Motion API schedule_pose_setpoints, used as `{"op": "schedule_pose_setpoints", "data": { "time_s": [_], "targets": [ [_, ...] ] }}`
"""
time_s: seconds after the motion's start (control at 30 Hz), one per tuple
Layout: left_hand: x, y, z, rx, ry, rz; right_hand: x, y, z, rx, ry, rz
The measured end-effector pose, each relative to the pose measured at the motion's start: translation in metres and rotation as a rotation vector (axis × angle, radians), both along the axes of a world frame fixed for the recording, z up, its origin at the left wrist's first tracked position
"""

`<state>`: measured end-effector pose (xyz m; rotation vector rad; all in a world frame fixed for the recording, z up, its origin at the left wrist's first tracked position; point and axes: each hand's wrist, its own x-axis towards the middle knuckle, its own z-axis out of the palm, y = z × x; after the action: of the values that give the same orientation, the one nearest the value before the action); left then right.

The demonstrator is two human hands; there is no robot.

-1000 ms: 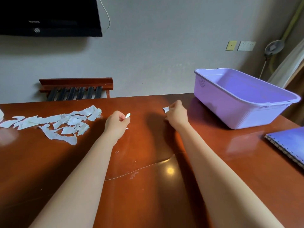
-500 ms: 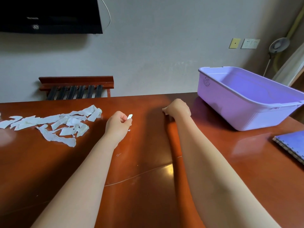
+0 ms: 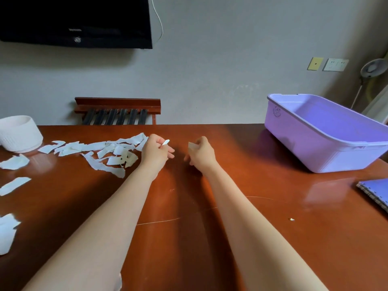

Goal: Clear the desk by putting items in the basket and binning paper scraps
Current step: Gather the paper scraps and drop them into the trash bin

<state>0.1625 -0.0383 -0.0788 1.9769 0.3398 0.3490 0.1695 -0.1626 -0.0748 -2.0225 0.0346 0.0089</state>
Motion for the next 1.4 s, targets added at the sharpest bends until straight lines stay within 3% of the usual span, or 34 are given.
{"op": "schedule_pose_setpoints", "data": {
  "time_s": [0.17,0.43,0.7,1.13,1.4],
  "targets": [
    [0.002,0.048,0.022,0.109,0.046,0.129,-0.008,0.034,-0.007,-0.012,-0.014,0.123],
    [0.031,0.09,0.019,0.631,0.202,0.072,-0.007,0.043,-0.021,-0.021,-0.172,-0.016],
    [0.052,0.088,0.0,0.948,0.388,0.027,-0.003,0.044,-0.026,-0.043,-0.197,-0.055],
    [0.039,0.069,-0.007,0.846,0.267,-0.038,-0.006,0.044,-0.023,-0.023,-0.216,-0.077],
    [0.011,0.057,0.032,0.525,0.064,-0.052,-0.016,0.027,-0.007,0.216,-0.091,0.002]
  ]
}}
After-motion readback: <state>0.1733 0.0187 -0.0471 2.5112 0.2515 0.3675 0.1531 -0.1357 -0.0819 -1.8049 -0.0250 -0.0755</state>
